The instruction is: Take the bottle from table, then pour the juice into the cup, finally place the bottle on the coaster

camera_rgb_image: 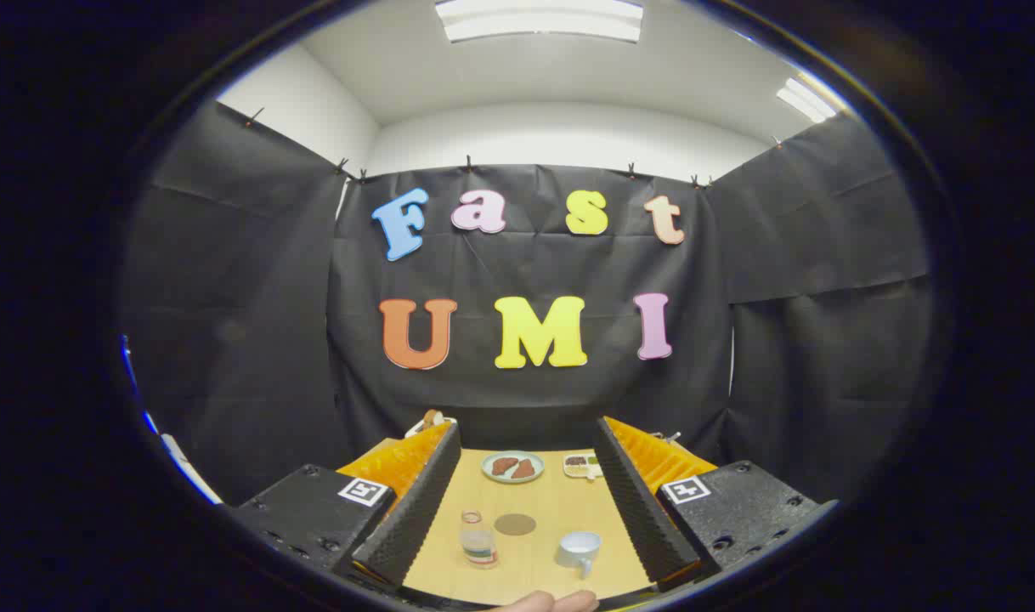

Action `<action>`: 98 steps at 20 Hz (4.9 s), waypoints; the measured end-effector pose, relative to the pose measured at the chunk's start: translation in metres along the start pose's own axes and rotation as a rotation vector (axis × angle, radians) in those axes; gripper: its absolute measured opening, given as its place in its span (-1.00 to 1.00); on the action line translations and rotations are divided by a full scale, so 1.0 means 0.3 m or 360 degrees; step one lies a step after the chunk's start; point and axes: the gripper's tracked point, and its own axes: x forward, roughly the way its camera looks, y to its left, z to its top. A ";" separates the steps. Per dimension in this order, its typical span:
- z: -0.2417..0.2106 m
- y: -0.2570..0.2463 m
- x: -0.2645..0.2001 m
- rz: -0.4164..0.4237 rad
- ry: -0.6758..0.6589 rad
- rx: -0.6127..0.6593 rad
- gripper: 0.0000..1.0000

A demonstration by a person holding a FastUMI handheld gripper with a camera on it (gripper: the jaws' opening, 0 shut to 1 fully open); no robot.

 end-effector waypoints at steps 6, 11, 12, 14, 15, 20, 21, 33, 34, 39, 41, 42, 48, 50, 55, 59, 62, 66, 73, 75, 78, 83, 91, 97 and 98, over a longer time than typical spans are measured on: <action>-0.055 -0.002 0.022 0.0012 0.0026 0.0053 1.00; -0.089 -0.042 0.030 -0.0039 0.0045 -0.0002 1.00; -0.096 -0.042 0.033 -0.0044 0.0039 0.0000 1.00; -0.128 -0.036 0.042 -0.0036 0.0056 0.0012 1.00; -0.139 -0.032 0.046 -0.0037 0.0067 0.0012 1.00; -0.201 0.002 0.071 -0.0031 0.0083 0.0004 1.00; -0.221 0.015 0.079 -0.0028 0.0083 0.0006 1.00; -0.527 0.145 0.164 0.0072 0.0133 -0.0017 1.00; -0.552 0.153 0.173 0.0078 0.0129 0.0000 1.00; -0.664 0.193 0.210 0.0103 0.0140 -0.0018 1.00; -0.721 0.202 0.229 0.0100 0.0164 -0.0071 1.00; -0.753 0.212 0.238 0.0094 0.0179 -0.0094 1.00; -0.903 0.257 0.284 0.0045 0.0234 -0.0105 1.00; -0.939 0.260 0.293 0.0009 0.0215 -0.0096 1.00; -1.059 0.270 0.345 -0.0041 0.0252 -0.0142 1.00; -1.101 0.290 0.373 -0.0047 0.0225 -0.0097 1.00; -1.144 0.301 0.395 -0.0068 0.0229 -0.0066 1.00; -1.194 0.304 0.431 -0.0115 0.0239 -0.0086 1.00; -1.190 0.274 0.498 -0.0164 0.0181 -0.0007 1.00; -1.188 0.278 0.547 -0.0153 0.0187 -0.0002 1.00; -1.180 0.267 0.572 -0.0180 0.0222 -0.0061 0.74; -1.158 0.290 0.538 -0.0067 0.0249 0.0166 0.57; -1.030 0.309 0.474 0.0082 0.0288 0.0652 0.57; -0.926 0.301 0.461 0.0118 0.0278 0.0948 0.57; -0.905 0.304 0.462 0.0137 0.0266 0.1030 0.57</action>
